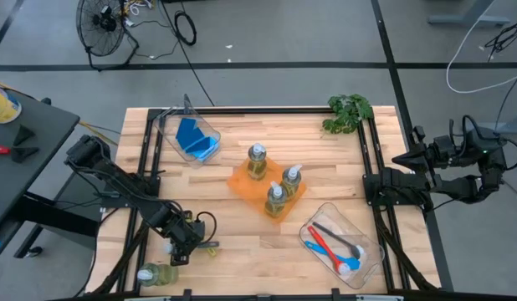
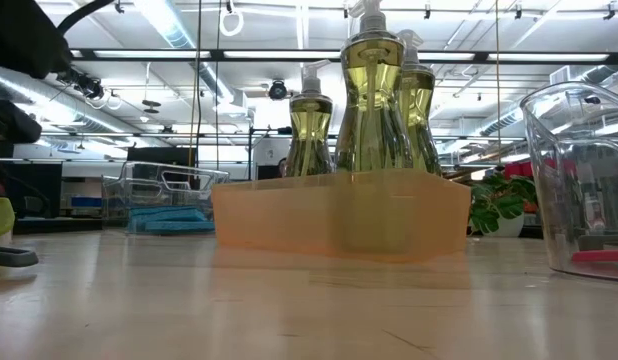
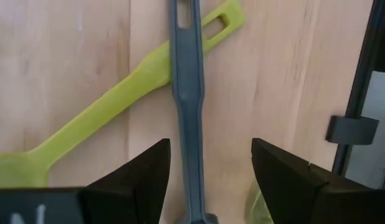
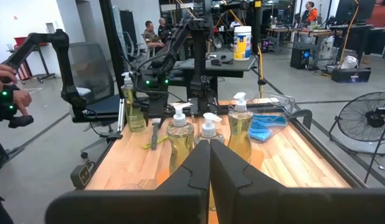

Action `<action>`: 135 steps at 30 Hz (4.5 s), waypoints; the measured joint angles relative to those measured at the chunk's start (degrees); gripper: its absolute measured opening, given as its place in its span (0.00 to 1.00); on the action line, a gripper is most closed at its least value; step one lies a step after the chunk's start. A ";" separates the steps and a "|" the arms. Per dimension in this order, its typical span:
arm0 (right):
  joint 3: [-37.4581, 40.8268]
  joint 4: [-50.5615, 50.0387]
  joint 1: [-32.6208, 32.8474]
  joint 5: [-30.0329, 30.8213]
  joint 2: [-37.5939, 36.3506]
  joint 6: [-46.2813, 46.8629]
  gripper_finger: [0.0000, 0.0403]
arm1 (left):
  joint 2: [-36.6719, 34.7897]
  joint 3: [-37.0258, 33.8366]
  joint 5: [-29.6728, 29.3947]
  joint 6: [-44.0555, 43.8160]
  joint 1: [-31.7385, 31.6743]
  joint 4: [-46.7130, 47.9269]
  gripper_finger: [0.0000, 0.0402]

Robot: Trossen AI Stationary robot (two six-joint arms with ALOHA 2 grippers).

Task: Pick & Place Kitchen Sink Supplies
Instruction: Put the gray dish brush into the bottom transparent bin

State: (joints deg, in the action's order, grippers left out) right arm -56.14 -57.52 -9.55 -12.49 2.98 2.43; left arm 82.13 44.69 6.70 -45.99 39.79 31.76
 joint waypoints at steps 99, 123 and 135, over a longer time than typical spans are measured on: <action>0.00 0.00 0.00 0.00 0.00 0.01 0.03 | 1.64 -1.87 11.08 6.95 -3.32 2.91 0.14; 0.00 0.00 0.01 0.00 0.00 0.00 0.03 | 1.88 -1.89 8.14 9.63 -3.30 4.87 0.15; 0.00 0.00 0.01 0.00 0.00 -0.01 0.03 | 1.88 5.61 5.47 12.91 -4.00 11.97 0.14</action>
State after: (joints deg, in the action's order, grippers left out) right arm -56.14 -57.52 -9.54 -12.49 2.98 2.42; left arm 84.01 50.31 12.17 -33.08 35.79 43.73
